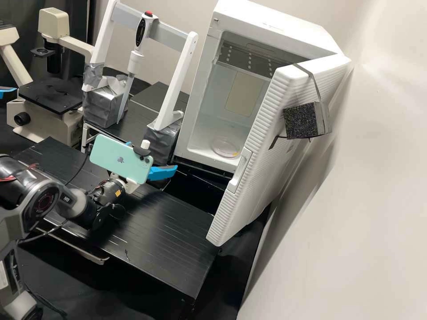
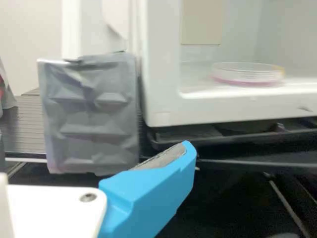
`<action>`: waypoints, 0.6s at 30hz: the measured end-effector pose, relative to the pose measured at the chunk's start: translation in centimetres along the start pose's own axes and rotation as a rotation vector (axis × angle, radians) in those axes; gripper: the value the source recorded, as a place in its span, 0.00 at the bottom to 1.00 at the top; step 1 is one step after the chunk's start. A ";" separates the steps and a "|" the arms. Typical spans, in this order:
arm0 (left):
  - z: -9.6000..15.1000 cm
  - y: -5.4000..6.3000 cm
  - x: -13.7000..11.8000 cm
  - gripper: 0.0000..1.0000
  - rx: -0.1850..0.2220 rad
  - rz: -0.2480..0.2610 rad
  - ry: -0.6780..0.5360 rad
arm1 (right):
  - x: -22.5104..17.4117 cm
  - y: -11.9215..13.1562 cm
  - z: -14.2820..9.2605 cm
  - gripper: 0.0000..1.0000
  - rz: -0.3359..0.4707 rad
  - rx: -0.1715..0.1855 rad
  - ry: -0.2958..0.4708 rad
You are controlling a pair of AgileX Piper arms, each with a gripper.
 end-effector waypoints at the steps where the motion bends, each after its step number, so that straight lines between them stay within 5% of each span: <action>1: 0.0 0.0 0.0 1.00 0.000 0.000 0.000 | -0.3 0.2 0.2 1.00 0.004 0.004 0.000; 9: 0.0 0.0 0.0 1.00 0.000 0.000 0.000 | -3.7 4.9 2.1 1.00 0.146 0.047 0.072; 18: 0.0 0.0 0.0 1.00 0.000 0.000 0.000 | -2.8 8.9 5.1 1.00 0.252 0.079 0.003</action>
